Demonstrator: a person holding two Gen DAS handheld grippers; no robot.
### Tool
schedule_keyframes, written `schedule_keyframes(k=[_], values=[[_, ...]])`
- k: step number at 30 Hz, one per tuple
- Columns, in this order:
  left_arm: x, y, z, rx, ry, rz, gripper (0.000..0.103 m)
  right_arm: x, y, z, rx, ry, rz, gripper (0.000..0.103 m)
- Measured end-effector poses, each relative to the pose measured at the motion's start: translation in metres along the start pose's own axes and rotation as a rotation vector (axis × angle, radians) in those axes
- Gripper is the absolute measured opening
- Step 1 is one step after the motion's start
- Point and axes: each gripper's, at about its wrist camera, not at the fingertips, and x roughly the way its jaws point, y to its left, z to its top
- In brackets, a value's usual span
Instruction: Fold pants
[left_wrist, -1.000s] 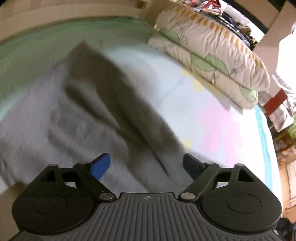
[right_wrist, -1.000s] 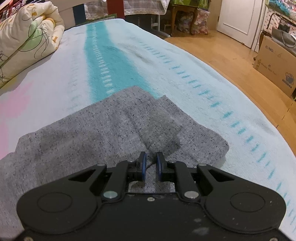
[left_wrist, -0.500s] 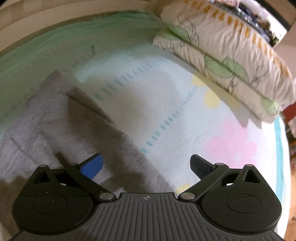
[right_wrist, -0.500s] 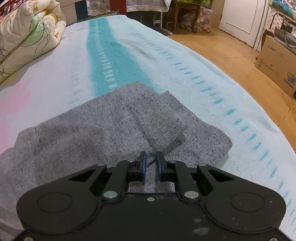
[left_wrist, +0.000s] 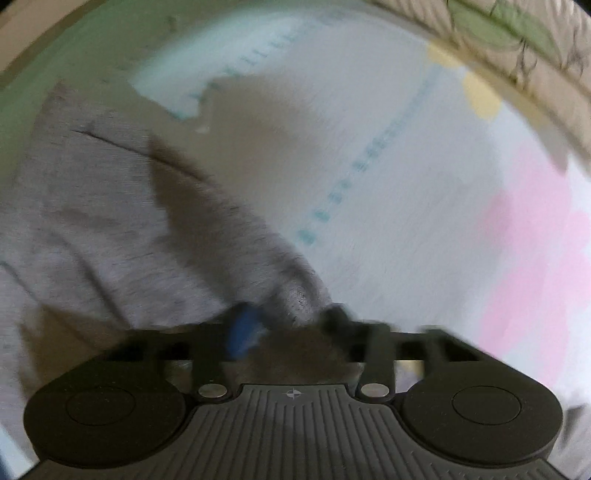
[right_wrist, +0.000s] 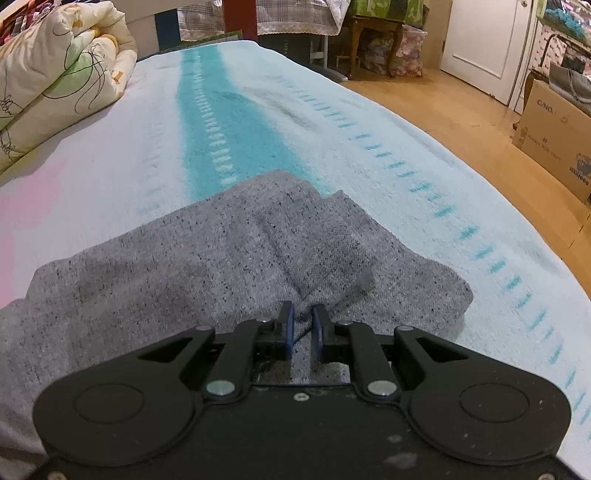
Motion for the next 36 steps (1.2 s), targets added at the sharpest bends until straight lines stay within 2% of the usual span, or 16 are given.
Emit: schedule_keyframes(k=[3,6,7,9,14,16,17,23,24,28,30,33,34,36], values=[[-0.006,0.010,-0.006,-0.010,-0.008,-0.045,0.024,0.000,-0.001,0.000,0.011,0.002,0.006,0.015],[-0.017,0.018,-0.011,-0.010,-0.038,-0.078,0.022,-0.002,-0.004,0.000,0.023,0.007,0.012,0.015],[-0.023,0.018,-0.015,0.014,-0.059,-0.085,0.016,-0.002,-0.004,0.000,0.027,0.009,0.014,0.015],[-0.036,0.020,-0.026,0.043,-0.115,-0.089,0.014,-0.002,-0.006,0.001,0.035,0.015,0.020,0.015],[-0.052,0.035,-0.052,0.042,-0.139,-0.156,0.014,-0.002,-0.009,0.002,0.053,0.026,0.027,0.014],[-0.058,0.040,-0.068,0.066,-0.160,-0.176,0.014,-0.002,-0.008,0.003,0.044,0.025,0.035,0.008],[-0.062,0.042,-0.076,0.086,-0.174,-0.184,0.014,-0.003,-0.010,0.004,0.050,0.027,0.050,0.004],[-0.065,0.054,-0.129,0.136,-0.171,-0.253,0.019,-0.020,-0.043,0.020,0.183,-0.004,0.223,0.003],[-0.063,0.057,-0.137,0.136,-0.166,-0.260,0.023,-0.025,-0.046,0.022,0.178,-0.015,0.234,0.003],[-0.053,0.068,-0.151,0.134,-0.150,-0.274,0.023,-0.042,-0.061,0.033,0.192,0.001,0.286,0.003],[-0.052,0.077,-0.156,0.125,-0.151,-0.278,0.023,-0.043,-0.064,0.034,0.187,0.031,0.255,0.002],[-0.051,0.095,-0.153,0.103,-0.150,-0.278,0.026,-0.032,-0.060,0.033,0.121,0.118,0.125,0.008],[-0.053,0.103,-0.151,0.095,-0.154,-0.272,0.027,-0.034,-0.059,0.032,0.119,0.116,0.111,0.011],[-0.054,0.119,-0.144,0.077,-0.173,-0.258,0.029,-0.049,-0.048,0.034,0.091,0.057,0.116,0.013]])
